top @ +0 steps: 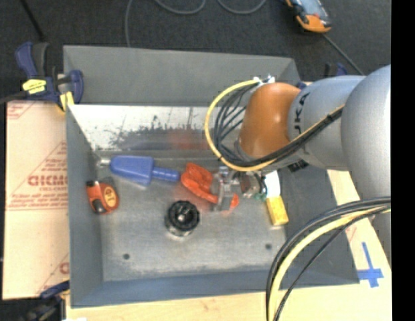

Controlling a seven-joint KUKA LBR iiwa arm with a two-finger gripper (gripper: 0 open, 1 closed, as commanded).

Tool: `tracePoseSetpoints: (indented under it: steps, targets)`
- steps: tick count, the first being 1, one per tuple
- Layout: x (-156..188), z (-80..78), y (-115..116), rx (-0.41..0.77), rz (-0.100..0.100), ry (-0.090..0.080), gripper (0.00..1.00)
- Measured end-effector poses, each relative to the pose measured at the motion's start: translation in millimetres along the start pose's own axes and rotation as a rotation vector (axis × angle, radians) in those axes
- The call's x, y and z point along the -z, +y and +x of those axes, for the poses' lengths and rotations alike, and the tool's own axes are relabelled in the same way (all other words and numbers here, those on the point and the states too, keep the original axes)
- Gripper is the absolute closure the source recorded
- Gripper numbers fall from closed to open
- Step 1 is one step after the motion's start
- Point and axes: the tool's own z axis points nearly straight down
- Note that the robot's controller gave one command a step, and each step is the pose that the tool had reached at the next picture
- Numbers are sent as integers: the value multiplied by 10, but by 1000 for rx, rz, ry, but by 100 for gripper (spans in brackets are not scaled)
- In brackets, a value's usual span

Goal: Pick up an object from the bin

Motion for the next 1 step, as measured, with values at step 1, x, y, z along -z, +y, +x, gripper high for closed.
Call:
tracePoseSetpoints:
  steps: [1]
  targets:
    - [-7,11,-49,12,0,1,100]
